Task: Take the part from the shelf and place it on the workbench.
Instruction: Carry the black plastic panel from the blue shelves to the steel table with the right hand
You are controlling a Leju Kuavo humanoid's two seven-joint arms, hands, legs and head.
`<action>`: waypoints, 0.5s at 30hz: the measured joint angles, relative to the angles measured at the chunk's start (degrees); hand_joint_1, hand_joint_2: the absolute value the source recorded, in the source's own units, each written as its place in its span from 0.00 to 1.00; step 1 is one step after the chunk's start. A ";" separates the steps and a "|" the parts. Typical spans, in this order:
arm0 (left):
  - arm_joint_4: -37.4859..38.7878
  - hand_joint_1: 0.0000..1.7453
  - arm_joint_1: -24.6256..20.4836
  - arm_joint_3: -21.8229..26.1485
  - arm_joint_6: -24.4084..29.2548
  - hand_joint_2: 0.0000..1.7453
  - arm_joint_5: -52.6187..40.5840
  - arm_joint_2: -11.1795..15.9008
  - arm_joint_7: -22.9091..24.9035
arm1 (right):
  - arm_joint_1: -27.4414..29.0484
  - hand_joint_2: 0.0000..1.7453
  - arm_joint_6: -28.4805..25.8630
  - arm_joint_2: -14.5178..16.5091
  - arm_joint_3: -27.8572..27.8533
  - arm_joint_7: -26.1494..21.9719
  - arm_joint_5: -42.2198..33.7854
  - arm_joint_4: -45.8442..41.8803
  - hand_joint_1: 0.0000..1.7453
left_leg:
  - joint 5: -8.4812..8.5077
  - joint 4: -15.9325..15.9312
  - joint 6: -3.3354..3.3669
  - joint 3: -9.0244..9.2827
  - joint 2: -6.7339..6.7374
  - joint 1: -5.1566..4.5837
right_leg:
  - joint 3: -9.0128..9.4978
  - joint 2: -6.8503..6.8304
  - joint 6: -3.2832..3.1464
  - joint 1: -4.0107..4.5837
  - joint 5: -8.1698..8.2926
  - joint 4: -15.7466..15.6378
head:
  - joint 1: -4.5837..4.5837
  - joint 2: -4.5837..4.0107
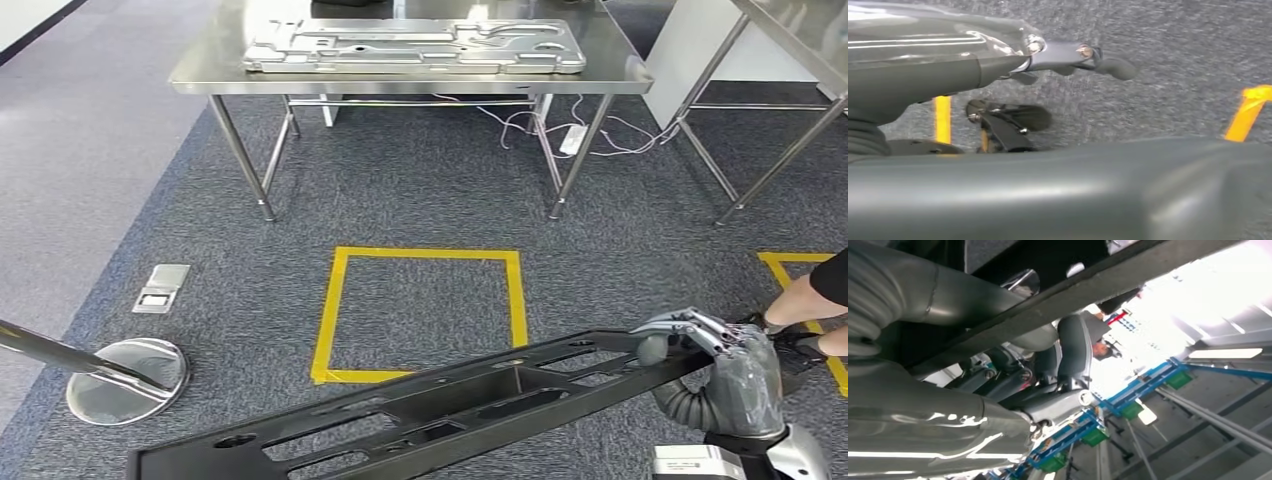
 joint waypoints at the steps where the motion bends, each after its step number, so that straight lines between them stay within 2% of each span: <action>1: 0.01 0.00 0.02 -0.03 0.00 1.00 -0.11 -0.01 0.04 | 0.37 1.00 -0.02 -0.05 -0.08 0.05 0.27 -0.30 1.00 | -0.11 -0.08 -0.21 0.05 0.01 0.03 | 0.15 0.06 -0.18 -0.04 -0.19 -0.40 | -0.01 0.00; 3: 0.02 0.00 0.05 -0.11 0.08 1.00 -0.25 0.00 0.05 | 0.96 1.00 -0.04 -0.12 -0.20 0.20 0.84 -0.81 1.00 | -0.77 0.39 -0.76 0.07 0.04 0.05 | 0.45 0.01 -0.62 -0.35 -0.28 -0.74 | -0.01 0.00; 4: 0.02 0.00 0.04 -0.16 0.12 1.00 -0.32 0.00 0.05 | 1.13 1.00 -0.06 -0.14 -0.22 0.21 1.10 -1.07 1.00 | -1.68 1.90 -1.14 -0.57 0.04 0.10 | 0.67 -0.08 -0.88 -0.58 -0.36 -0.94 | -0.02 0.00; 5: 0.02 0.00 0.06 -0.21 0.16 1.00 -0.37 0.01 0.05 | 1.25 1.00 -0.12 -0.14 -0.21 0.10 1.47 -1.30 1.00 | -2.98 4.59 -1.53 -1.93 0.04 0.26 | 0.90 -0.19 -1.10 -0.73 -0.49 -1.04 | -0.04 0.00; 7: 0.02 0.00 0.16 -0.31 0.17 1.00 -0.47 0.01 0.13 | 1.51 1.00 -0.52 -0.19 -0.16 -0.47 2.67 -1.69 1.00 | -5.68 12.12 -2.18 -6.25 0.04 0.68 | 1.23 -0.29 -1.32 -0.80 -0.87 -1.06 | -0.07 0.00; 8: 0.02 0.00 0.22 -0.35 0.17 1.00 -0.50 0.02 0.19 | 1.65 1.00 -0.83 -0.22 -0.12 -0.85 3.41 -1.79 1.00 | -6.01 14.81 -2.38 -8.06 0.04 0.86 | 1.47 -0.29 -1.30 -0.81 -1.10 -1.05 | -0.07 0.00; 9: 0.02 0.00 0.24 -0.40 0.17 1.00 -0.54 0.02 0.25 | 1.75 1.00 -1.22 -0.26 -0.09 -1.17 4.11 -1.86 1.00 | -5.17 15.54 -2.48 -8.97 0.04 0.97 | 1.83 -0.26 -1.23 -0.83 -1.37 -1.05 | -0.08 0.00; 10: 0.02 0.00 0.24 -0.46 0.17 1.00 -0.56 0.04 0.31 | 1.81 1.00 -1.65 -0.28 -0.05 -1.42 4.75 -1.90 1.00 | -3.19 14.02 -2.49 -8.78 0.04 1.05 | 2.32 -0.22 -1.15 -0.87 -1.69 -1.05 | -0.08 0.00; 12: 0.02 0.00 0.17 -0.57 0.17 1.00 -0.63 0.09 0.33 | 1.80 1.00 -2.45 -0.33 0.00 -1.80 5.82 -2.03 1.00 | 1.71 7.28 -2.20 -6.43 0.04 1.04 | 3.36 -0.17 -0.84 -0.92 -2.40 -1.09 | -0.08 0.00; 13: 0.02 0.00 0.09 -0.61 0.17 1.00 -0.64 0.12 0.33 | 1.69 1.00 -2.77 -0.39 0.04 -1.98 6.25 -2.10 1.00 | 3.12 4.39 -1.92 -5.33 0.04 0.91 | 3.64 -0.09 -0.60 -0.89 -2.68 -1.08 | -0.08 0.00; 14: 0.02 0.00 -0.03 -0.64 0.17 1.00 -0.63 0.14 0.32 | 1.56 1.00 -2.96 -0.49 0.08 -2.13 6.52 -2.19 1.00 | 3.54 2.56 -1.60 -4.67 0.04 0.76 | 3.67 -0.03 -0.30 -0.85 -2.84 -1.08 | -0.09 0.00; 15: 0.02 0.00 -0.14 -0.65 0.18 1.00 -0.58 0.14 0.31 | 1.37 1.00 -3.08 -0.63 0.14 -2.27 6.66 -2.24 1.00 | 3.18 1.95 -1.30 -4.50 0.03 0.59 | 3.57 0.02 0.04 -0.83 -2.89 -1.16 | -0.08 0.00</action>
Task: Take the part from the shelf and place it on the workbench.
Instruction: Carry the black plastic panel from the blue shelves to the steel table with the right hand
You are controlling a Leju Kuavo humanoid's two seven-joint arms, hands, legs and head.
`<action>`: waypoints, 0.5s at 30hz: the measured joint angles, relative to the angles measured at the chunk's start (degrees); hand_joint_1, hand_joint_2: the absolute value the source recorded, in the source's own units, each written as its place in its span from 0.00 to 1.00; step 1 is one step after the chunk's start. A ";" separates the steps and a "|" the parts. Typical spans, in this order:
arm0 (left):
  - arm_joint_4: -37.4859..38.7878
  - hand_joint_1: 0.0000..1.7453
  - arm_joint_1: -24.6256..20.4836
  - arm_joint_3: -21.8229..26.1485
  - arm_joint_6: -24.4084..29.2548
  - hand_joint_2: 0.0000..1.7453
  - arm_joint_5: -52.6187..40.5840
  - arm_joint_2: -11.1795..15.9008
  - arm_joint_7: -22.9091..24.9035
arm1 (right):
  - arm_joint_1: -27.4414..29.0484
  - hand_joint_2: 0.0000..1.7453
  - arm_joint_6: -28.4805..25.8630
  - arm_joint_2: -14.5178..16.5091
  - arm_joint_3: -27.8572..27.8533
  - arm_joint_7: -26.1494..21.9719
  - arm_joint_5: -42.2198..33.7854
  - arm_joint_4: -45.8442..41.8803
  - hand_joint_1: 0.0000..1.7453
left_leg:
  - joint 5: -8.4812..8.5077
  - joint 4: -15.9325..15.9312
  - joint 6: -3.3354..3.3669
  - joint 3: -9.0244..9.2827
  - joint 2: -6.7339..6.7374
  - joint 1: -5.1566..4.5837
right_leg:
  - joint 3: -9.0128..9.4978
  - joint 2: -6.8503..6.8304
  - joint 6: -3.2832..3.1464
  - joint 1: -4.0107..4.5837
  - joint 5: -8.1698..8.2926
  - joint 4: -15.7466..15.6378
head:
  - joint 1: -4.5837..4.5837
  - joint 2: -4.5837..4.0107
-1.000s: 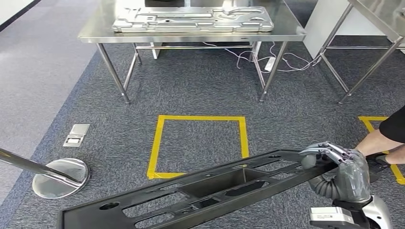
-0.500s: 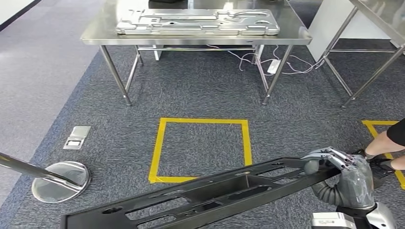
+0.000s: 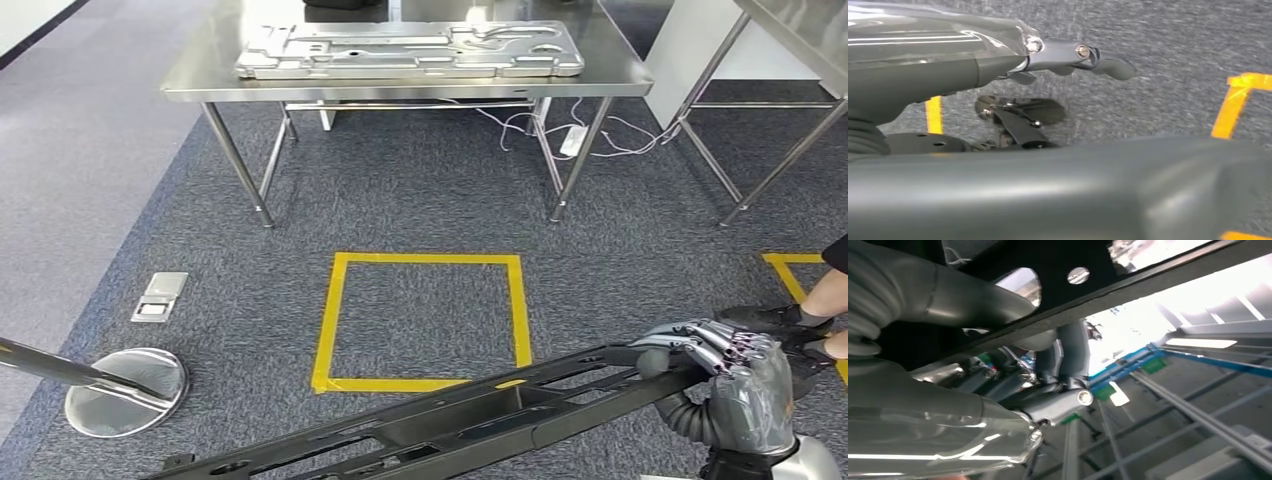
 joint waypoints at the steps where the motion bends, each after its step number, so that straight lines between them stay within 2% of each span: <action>1: -0.01 0.00 -0.11 -0.01 0.01 1.00 0.07 0.01 -0.03 | -0.27 1.00 -0.05 -0.16 0.07 -0.11 -0.05 -0.02 1.00 | -0.21 -0.45 0.28 0.06 -0.01 -0.11 | -0.05 0.06 0.37 0.00 0.02 -0.14 | -0.01 0.00; 3: -0.02 0.00 -0.25 -0.01 0.05 1.00 0.33 0.04 -0.13 | -0.88 1.00 -0.05 -0.48 0.20 -0.17 -0.46 -0.07 1.00 | -0.29 -1.22 0.93 0.53 0.01 0.12 | 0.14 0.00 0.99 -0.08 -0.38 -0.08 | -0.01 0.00; 5: -0.01 0.00 -0.52 0.00 0.08 1.00 0.57 0.09 -0.25 | -1.65 1.00 0.00 -0.83 0.29 -0.18 -1.16 -0.05 1.00 | -0.28 -1.92 1.61 1.31 0.13 0.36 | -1.20 -0.03 1.21 -0.04 -2.32 3.36 | 0.00 0.00; 7: 0.00 0.00 -0.78 0.01 0.07 1.00 0.72 0.11 -0.32 | -2.34 1.00 0.13 -1.09 0.41 -0.21 -1.89 0.12 1.00 | -0.60 -1.99 2.07 1.78 0.31 0.21 | -5.27 -0.02 1.21 0.04 -5.11 10.72 | 0.01 0.00; 8: 0.00 0.00 -0.82 0.01 0.07 1.00 0.83 0.11 -0.35 | -2.59 1.00 0.22 -1.18 0.48 -0.23 -2.18 0.26 1.00 | -0.81 -1.99 2.20 2.01 0.40 0.13 | -7.30 -0.02 1.25 0.04 -5.75 13.83 | 0.00 0.00; 9: 0.00 0.00 -0.82 0.01 0.06 1.00 0.98 0.11 -0.38 | -2.79 1.00 0.28 -1.27 0.53 -0.26 -2.42 0.39 1.00 | -1.07 -1.98 2.24 2.30 0.46 0.07 | -8.56 -0.03 1.28 0.05 -5.32 15.24 | 0.00 0.00; 10: 0.00 0.00 -0.82 0.02 0.06 1.00 1.14 0.11 -0.43 | -2.99 1.00 0.34 -1.39 0.56 -0.29 -2.64 0.51 1.00 | -1.36 -1.98 2.18 2.71 0.50 0.04 | -8.68 -0.06 1.31 0.05 -3.69 14.32 | 0.01 0.00; 12: 0.00 0.00 -0.85 0.04 0.06 1.00 1.36 0.10 -0.54 | -3.41 1.00 0.37 -1.67 0.58 -0.36 -3.02 0.66 1.00 | -2.10 -1.98 1.86 3.72 0.58 0.02 | -6.45 -0.38 1.13 0.11 1.27 7.68 | 0.00 0.00; 13: 0.00 0.00 -0.90 0.04 0.06 1.00 1.39 0.10 -0.60 | -3.67 1.00 0.38 -1.78 0.61 -0.41 -3.18 0.76 1.00 | -2.49 -1.88 1.59 4.09 0.63 -0.10 | -5.19 -0.79 0.93 0.29 2.95 4.38 | 0.01 0.00; 14: 0.00 0.00 -0.95 0.05 0.06 1.00 1.40 0.10 -0.64 | -3.91 1.00 0.38 -1.89 0.64 -0.47 -3.28 0.85 1.00 | -2.77 -1.81 1.33 4.23 0.71 -0.19 | -4.37 -1.12 0.64 0.48 3.64 2.15 | 0.02 0.00; 15: 0.00 0.00 -0.98 0.05 0.06 1.00 1.41 0.10 -0.69 | -4.08 1.00 0.39 -1.97 0.68 -0.51 -3.35 0.92 1.00 | -2.96 -1.82 1.10 4.24 0.82 -0.27 | -4.07 -1.34 0.37 0.67 3.53 1.20 | 0.01 0.00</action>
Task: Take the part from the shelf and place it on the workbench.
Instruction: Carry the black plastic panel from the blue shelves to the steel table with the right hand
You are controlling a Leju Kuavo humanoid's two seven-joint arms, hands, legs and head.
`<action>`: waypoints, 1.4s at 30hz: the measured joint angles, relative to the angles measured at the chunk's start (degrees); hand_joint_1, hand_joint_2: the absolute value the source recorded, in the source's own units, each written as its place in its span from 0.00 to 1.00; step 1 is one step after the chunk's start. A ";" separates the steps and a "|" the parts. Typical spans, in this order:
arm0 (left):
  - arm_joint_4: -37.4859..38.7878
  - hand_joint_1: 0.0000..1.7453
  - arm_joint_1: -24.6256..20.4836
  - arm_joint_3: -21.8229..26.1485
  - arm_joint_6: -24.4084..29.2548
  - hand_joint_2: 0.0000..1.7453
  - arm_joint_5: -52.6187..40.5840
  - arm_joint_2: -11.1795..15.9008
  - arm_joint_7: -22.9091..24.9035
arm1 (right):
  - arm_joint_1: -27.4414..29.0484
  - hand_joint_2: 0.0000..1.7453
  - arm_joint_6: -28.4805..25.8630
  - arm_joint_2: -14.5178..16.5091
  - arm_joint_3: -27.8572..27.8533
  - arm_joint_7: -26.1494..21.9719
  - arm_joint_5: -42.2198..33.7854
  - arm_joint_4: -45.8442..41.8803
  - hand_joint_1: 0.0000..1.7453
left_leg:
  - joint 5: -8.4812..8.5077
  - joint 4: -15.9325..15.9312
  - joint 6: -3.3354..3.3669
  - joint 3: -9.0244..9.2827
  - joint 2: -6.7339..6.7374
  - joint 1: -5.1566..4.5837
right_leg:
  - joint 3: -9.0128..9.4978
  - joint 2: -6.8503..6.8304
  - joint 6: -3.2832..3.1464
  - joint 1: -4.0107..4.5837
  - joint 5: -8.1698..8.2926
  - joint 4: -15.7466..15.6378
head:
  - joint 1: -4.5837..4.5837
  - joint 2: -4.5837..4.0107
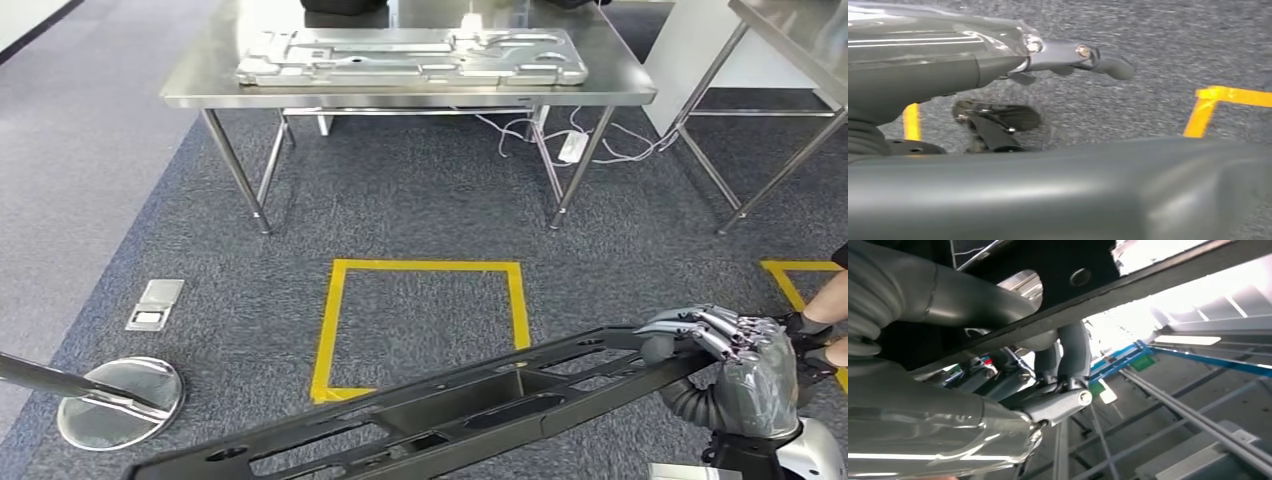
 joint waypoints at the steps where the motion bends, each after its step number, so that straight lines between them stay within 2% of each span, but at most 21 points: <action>1: 0.00 0.00 -0.05 0.00 0.00 1.00 0.01 0.01 -0.05 | -0.12 1.00 0.00 -0.07 0.03 -0.04 -0.04 0.06 1.00 | -0.11 -0.07 -0.24 0.01 0.13 -0.08 | 0.07 -0.01 -0.27 0.16 -0.38 -0.27 | 0.00 0.00; 3: 0.00 0.00 -0.11 0.00 0.00 1.00 0.04 0.01 -0.14 | -0.20 1.00 -0.04 -0.13 0.05 -0.05 -0.04 0.07 1.00 | -0.53 -0.04 -0.74 0.13 0.25 -0.01 | 0.27 0.28 -0.80 -0.10 -0.63 -0.62 | -0.01 0.00; 5: 0.00 0.00 -0.17 0.00 0.01 1.00 0.06 0.01 -0.20 | -0.30 1.00 -0.08 -0.13 0.08 -0.05 -0.04 0.07 1.00 | -2.25 2.88 -1.44 -1.08 0.08 0.11 | 0.71 0.33 -1.37 -0.47 -0.82 -0.88 | -0.01 0.00; 7: 0.00 0.00 -0.07 0.00 0.01 1.00 0.06 0.02 -0.22 | -0.37 1.00 -0.11 -0.13 0.14 -0.05 -0.09 0.16 1.00 | -5.11 10.00 -2.00 -4.95 -0.06 0.35 | 1.09 0.36 -1.74 -0.55 -1.22 -0.89 | -0.01 0.00; 9: 0.00 0.00 0.12 0.00 0.01 1.00 0.06 0.04 -0.22 | -0.31 1.00 -0.14 -0.11 0.23 -0.05 -0.22 0.38 1.00 | -6.08 15.58 -2.24 -8.68 -0.09 0.52 | 1.60 0.53 -1.77 -0.56 -1.70 -0.89 | -0.01 0.00; 11: 0.00 0.00 0.22 0.00 0.01 1.00 0.06 0.15 -0.22 | -0.26 1.00 -0.21 -0.07 0.34 -0.05 -0.32 0.54 1.00 | -2.30 12.80 -2.07 -8.53 -0.10 0.55 | 2.63 0.77 -1.59 -0.57 -2.40 -0.89 | -0.01 0.00; 13: 0.00 0.00 0.26 0.01 0.01 1.00 0.06 0.37 -0.22 | -0.30 1.00 -0.32 -0.03 0.43 -0.05 -0.33 0.61 1.00 | 2.58 5.82 -1.51 -6.07 -0.18 0.39 | 3.75 0.92 -1.27 -0.53 -3.20 -0.92 | -0.01 0.00; 14: 0.00 0.00 0.24 0.01 0.01 1.00 0.06 0.47 -0.22 | -0.32 1.00 -0.39 -0.01 0.47 -0.04 -0.33 0.67 1.00 | 3.64 3.36 -1.17 -5.13 -0.23 0.24 | 3.99 0.99 -1.04 -0.50 -3.45 -0.93 | -0.01 0.00; 18: -0.01 0.00 0.14 0.01 0.02 1.00 0.04 0.68 -0.25 | -0.41 1.00 -0.65 0.08 0.66 -0.19 -0.16 0.85 1.00 | 2.86 0.89 -0.10 -4.18 -0.32 -0.01 | 4.07 1.14 0.27 -0.57 -3.83 -1.32 | 0.00 0.00; 20: -0.02 0.00 -0.01 0.01 0.02 1.00 0.01 0.77 -0.28 | -0.55 1.00 -0.85 0.09 0.73 -0.48 0.01 0.89 1.00 | 2.87 0.04 0.43 -3.32 -0.32 0.31 | 3.49 1.14 0.61 -0.56 -5.19 0.73 | 0.01 0.00; 23: -0.01 0.00 -0.29 -0.03 0.01 1.00 -0.05 0.81 -0.29 | -0.51 1.00 -1.14 0.09 0.79 -0.94 -0.11 1.13 1.00 | 2.39 -0.30 1.04 -2.38 -0.28 0.35 | -2.26 1.17 0.80 -0.50 -9.31 11.10 | 0.00 0.00; 24: -0.01 0.00 -0.30 -0.05 0.01 1.00 -0.07 0.81 -0.29 | -0.44 1.00 -1.15 0.09 0.80 -1.11 -0.29 1.25 1.00 | 2.12 -0.29 1.08 -2.08 -0.27 0.31 | -4.08 1.16 0.87 -0.49 -9.55 13.67 | 0.00 0.00; 25: -0.01 0.00 -0.31 -0.08 0.02 1.00 -0.08 0.82 -0.29 | -0.39 1.00 -1.15 0.10 0.81 -1.28 -0.51 1.33 1.00 | 1.80 -0.29 1.05 -1.68 -0.26 0.28 | -4.95 1.15 0.92 -0.49 -8.52 14.20 | 0.00 0.00; 26: -0.02 0.00 -0.32 -0.09 0.02 1.00 -0.09 0.83 -0.30 | -0.38 1.00 -1.15 0.12 0.81 -1.42 -0.74 1.40 1.00 | 1.42 -0.29 0.93 -1.14 -0.26 0.28 | -4.70 1.11 0.94 -0.49 -6.38 12.42 | 0.01 0.00; 28: -0.02 0.00 -0.35 -0.10 0.02 1.00 -0.09 0.85 -0.32 | -0.42 1.00 -1.15 0.16 0.81 -1.58 -1.09 1.47 1.00 | 0.55 -0.29 0.53 -0.03 -0.21 0.23 | -2.14 0.50 0.72 -0.41 -1.50 5.34 | 0.00 0.00; 29: -0.02 0.00 -0.41 -0.11 0.02 1.00 -0.09 0.86 -0.31 | -0.46 1.00 -1.15 0.20 0.82 -1.64 -1.22 1.51 1.00 | 0.18 -0.20 0.26 0.26 -0.17 0.14 | -1.01 0.11 0.47 -0.25 -0.32 2.38 | 0.01 0.00; 32: -0.01 0.00 -0.59 -0.13 0.02 1.00 -0.09 0.91 -0.31 | -0.44 1.00 -1.26 0.39 0.83 -1.80 -1.18 1.63 1.00 | -0.32 -0.21 -0.39 0.38 0.25 -0.10 | -0.33 -0.07 -0.46 0.18 -0.59 -0.03 | -0.01 0.00; 35: -0.02 0.00 -0.93 -0.21 0.02 1.00 -0.05 1.01 -0.34 | -0.44 1.00 -1.50 0.55 0.83 -2.02 -0.35 1.61 1.00 | -1.74 1.46 -1.25 -0.03 0.29 0.02 | 0.06 0.33 -1.34 -0.26 -0.86 -0.28 | -0.03 0.00; 39: -0.01 0.00 -0.92 -0.28 0.16 1.00 -0.03 1.06 -0.22 | -0.21 1.00 -1.99 0.87 0.85 -1.96 0.52 1.61 1.00 | -6.52 15.02 -2.11 -7.74 -0.02 0.37 | 0.90 0.55 -2.01 -0.40 -1.63 -0.34 | -0.03 0.00; 40: -0.02 0.00 -0.84 -0.29 0.27 1.00 -0.03 1.07 -0.19 | -0.03 1.00 -2.15 0.92 0.85 -1.93 0.57 1.61 1.00 | -5.88 16.09 -2.07 -8.85 -0.04 0.38 | 1.22 0.68 -1.96 -0.39 -1.88 -0.34 | -0.03 0.00; 42: -0.02 0.00 -0.75 -0.31 0.46 1.00 -0.02 1.12 -0.14 | 0.37 1.00 -2.39 0.99 0.82 -1.88 0.67 1.55 1.00 | -1.28 11.56 -1.58 -7.84 -0.10 0.28 | 2.25 0.91 -1.82 -0.35 -2.53 -0.35 | -0.03 0.00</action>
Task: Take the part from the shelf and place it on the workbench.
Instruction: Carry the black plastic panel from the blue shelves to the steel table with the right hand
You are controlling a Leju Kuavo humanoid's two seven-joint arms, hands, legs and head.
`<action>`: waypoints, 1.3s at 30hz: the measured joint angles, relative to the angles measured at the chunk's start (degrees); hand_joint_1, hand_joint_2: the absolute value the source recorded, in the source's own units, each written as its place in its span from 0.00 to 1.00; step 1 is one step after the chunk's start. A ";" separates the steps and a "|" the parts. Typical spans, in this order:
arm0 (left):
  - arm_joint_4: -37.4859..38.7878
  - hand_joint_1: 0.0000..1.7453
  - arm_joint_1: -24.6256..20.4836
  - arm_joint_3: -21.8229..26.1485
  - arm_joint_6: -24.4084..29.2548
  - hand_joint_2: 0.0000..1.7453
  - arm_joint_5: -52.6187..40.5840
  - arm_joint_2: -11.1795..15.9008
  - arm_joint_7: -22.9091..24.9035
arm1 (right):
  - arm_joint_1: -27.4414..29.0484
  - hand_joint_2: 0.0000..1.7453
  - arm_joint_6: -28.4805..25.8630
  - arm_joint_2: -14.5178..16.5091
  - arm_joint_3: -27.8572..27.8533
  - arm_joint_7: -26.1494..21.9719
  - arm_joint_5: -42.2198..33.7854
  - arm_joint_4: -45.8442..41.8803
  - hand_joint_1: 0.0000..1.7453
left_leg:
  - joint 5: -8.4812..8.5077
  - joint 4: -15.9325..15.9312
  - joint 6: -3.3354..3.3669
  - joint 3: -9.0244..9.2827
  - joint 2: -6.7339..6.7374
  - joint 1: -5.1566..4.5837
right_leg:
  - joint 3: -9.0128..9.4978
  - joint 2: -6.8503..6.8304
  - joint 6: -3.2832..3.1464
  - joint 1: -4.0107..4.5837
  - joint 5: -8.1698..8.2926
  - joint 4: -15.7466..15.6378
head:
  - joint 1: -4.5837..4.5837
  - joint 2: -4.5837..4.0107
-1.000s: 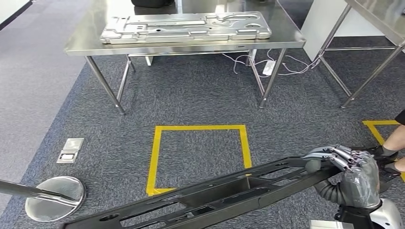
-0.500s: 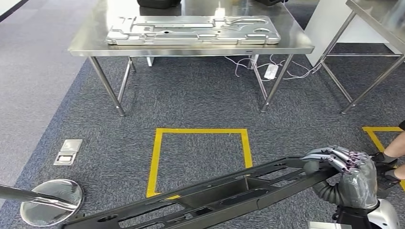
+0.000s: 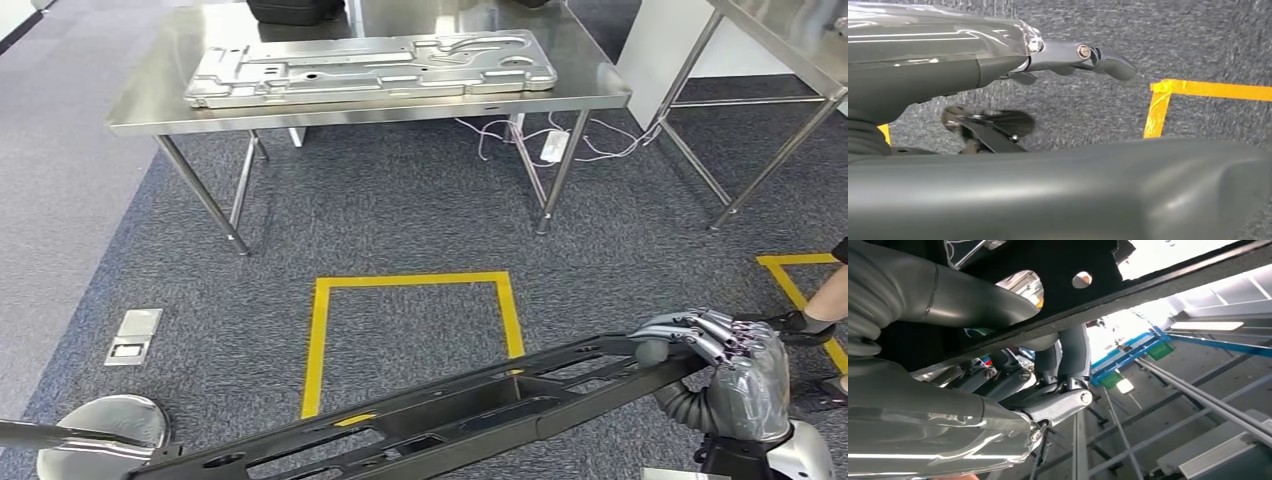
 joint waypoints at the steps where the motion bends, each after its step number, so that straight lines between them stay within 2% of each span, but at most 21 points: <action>1: 0.01 0.00 0.02 -0.01 0.11 1.00 0.02 0.09 0.03 | 0.14 1.00 -0.05 0.03 -0.02 0.06 0.05 -0.04 1.00 | 2.40 -3.61 0.45 1.32 -0.09 -0.12 | 0.51 0.06 0.09 -0.02 -0.33 -0.04 | 0.00 0.00; 3: 0.01 0.00 -0.01 -0.06 0.21 1.00 0.06 0.25 0.10 | 0.29 1.00 -0.07 0.09 -0.04 0.29 0.15 -0.14 1.00 | 4.90 -8.83 1.27 3.26 -0.23 -0.52 | 0.97 0.22 0.45 -0.02 -0.76 -0.10 | 0.00 0.00; 5: 0.01 0.00 -0.07 -0.19 0.26 1.00 0.10 0.32 0.22 | 0.44 1.00 0.09 0.14 -0.07 0.53 0.04 -0.19 1.00 | 4.45 -10.16 1.65 3.63 -0.27 -0.83 | 0.80 0.32 1.07 -0.06 -0.83 -0.28 | -0.01 0.00; 8: 0.00 0.00 -0.15 -0.42 0.38 1.00 0.22 0.32 0.36 | 0.41 1.00 0.82 0.14 -0.16 0.86 -0.48 -0.24 1.00 | 4.35 -11.76 2.14 4.63 -0.26 -0.34 | 0.72 0.30 1.88 -0.02 -1.80 0.62 | 0.02 0.00; 9: 0.01 0.00 -0.21 -0.48 0.37 1.00 0.25 0.31 0.38 | 0.34 1.00 1.03 0.14 -0.20 0.96 -0.61 -0.24 1.00 | 4.40 -12.20 2.35 5.09 -0.24 -0.13 | -0.07 0.31 2.00 0.02 -2.87 2.59 | 0.03 0.00; 11: 0.02 0.00 -0.29 -0.60 0.29 1.00 0.30 0.28 0.43 | 0.25 1.00 1.26 0.14 -0.24 1.09 -0.72 -0.20 1.00 | 4.17 -12.36 2.63 5.59 -0.22 -0.08 | -3.74 0.34 2.17 0.02 -5.75 9.40 | 0.07 0.00; 13: 0.02 0.00 -0.27 -0.69 0.22 1.00 0.33 0.27 0.47 | 0.27 1.00 1.29 0.15 -0.32 1.15 -0.64 -0.19 1.00 | 3.74 -12.35 2.67 6.05 -0.21 -0.08 | -7.07 0.32 2.45 -0.02 -6.40 14.23 | 0.07 0.00; 14: 0.02 0.00 -0.25 -0.72 0.22 1.00 0.39 0.27 0.48 | 0.27 1.00 1.28 0.15 -0.39 1.19 -0.54 -0.19 1.00 | 3.46 -12.35 2.57 6.42 -0.23 -0.05 | -7.33 0.31 2.59 -0.05 -5.01 13.73 | 0.08 0.00; 15: 0.02 0.00 -0.23 -0.73 0.23 1.00 0.43 0.27 0.48 | 0.26 1.00 1.28 0.15 -0.47 1.22 -0.42 -0.19 1.00 | 3.12 -12.35 2.38 6.91 -0.25 0.00 | -6.47 0.28 2.70 -0.10 -2.66 11.04 | 0.08 0.00; 17: 0.01 0.00 -0.22 -0.75 0.23 1.00 0.50 0.27 0.50 | 0.29 1.00 1.28 0.15 -0.64 1.34 -0.18 -0.20 1.00 | 2.31 -12.27 1.78 7.84 -0.30 -0.04 | -3.47 0.19 2.68 -0.06 1.41 3.74 | 0.08 0.00; 18: 0.01 0.00 -0.22 -0.76 0.25 1.00 0.50 0.28 0.54 | 0.38 1.00 1.26 0.15 -0.79 1.43 -0.07 -0.22 1.00 | 1.99 -12.24 1.45 8.12 -0.32 -0.11 | -2.40 0.18 2.43 0.01 2.23 1.28 | 0.06 0.00; 23: 0.01 0.00 -0.10 -0.80 0.34 1.00 0.50 0.32 0.63 | 1.56 1.00 1.18 0.15 -1.46 1.70 0.61 -0.65 1.00 | 0.79 -11.63 0.24 8.25 -0.29 -0.12 | -1.58 0.30 0.70 0.04 1.62 -0.39 | 0.01 0.00; 25: 0.01 0.00 0.02 -0.83 0.33 1.00 0.50 0.33 0.64 | 1.87 1.00 1.18 0.20 -1.50 1.74 0.85 -0.84 1.00 | -1.56 -6.83 -0.37 5.89 -0.30 0.04 | -1.29 0.20 0.13 -0.14 1.39 -0.50 | 0.00 0.00; 27: 0.01 0.00 0.31 -0.85 0.32 1.00 0.50 0.33 0.68 | 2.14 1.00 1.19 0.30 -1.49 1.81 1.09 -0.85 1.00 | -4.15 0.53 -0.66 1.66 -0.30 0.18 | -1.00 0.18 -0.15 -0.10 1.03 -0.48 | 0.01 0.00; 28: 0.01 0.00 0.47 -0.85 0.32 1.00 0.50 0.33 0.71 | 2.24 1.00 1.19 0.34 -1.48 1.85 1.18 -0.85 1.00 | -4.37 2.83 -0.66 0.05 -0.30 0.19 | -0.78 0.24 -0.18 -0.08 0.82 -0.48 | 0.02 0.00; 29: 0.02 0.00 0.60 -0.85 0.32 1.00 0.50 0.33 0.73 | 2.30 1.00 1.20 0.39 -1.47 1.87 1.25 -0.85 1.00 | -3.39 3.15 -0.54 -0.66 -0.30 0.17 | -0.44 0.32 -0.16 -0.05 0.57 -0.48 | 0.02 0.00; 30: 0.01 0.00 0.68 -0.86 0.32 1.00 0.49 0.33 0.75 | 2.33 1.00 1.20 0.42 -1.46 1.89 1.33 -0.86 1.00 | -1.29 1.22 -0.29 -0.30 -0.31 0.12 | 0.04 0.39 -0.10 -0.01 0.27 -0.48 | 0.02 0.00; 32: 0.01 0.00 0.71 -0.90 0.32 1.00 0.42 0.39 0.79 | 2.33 1.00 1.20 0.45 -1.46 1.98 1.51 -0.88 1.00 | 3.43 -5.73 0.60 2.15 -0.32 -0.16 | 1.03 0.45 0.10 0.09 -0.38 -0.53 | 0.02 0.00; 33: 0.01 0.00 0.68 -0.95 0.32 1.00 0.33 0.44 0.81 | 2.32 1.00 1.22 0.47 -1.46 2.05 1.59 -0.91 1.00 | 4.66 -8.50 1.03 3.27 -0.33 -0.37 | 1.31 0.48 0.29 0.10 -0.62 -0.54 | 0.01 0.00; 36: 0.02 0.00 0.64 -1.21 0.33 1.00 0.08 0.51 0.91 | 2.31 1.00 1.28 0.53 -1.52 2.22 1.64 -1.02 1.00 | 4.40 -11.04 1.65 4.28 -0.36 -0.82 | 1.43 0.52 1.24 -0.01 -0.83 -0.93 | 0.01 0.00; 39: 0.01 0.00 0.62 -1.39 0.34 1.00 -0.01 0.53 0.91 | 2.21 1.00 1.28 0.52 -1.74 2.24 1.67 -1.17 1.00 | 4.59 -12.56 2.20 5.35 -0.34 -0.34 | 1.20 0.45 1.98 0.02 -2.19 0.68 | 0.04 0.00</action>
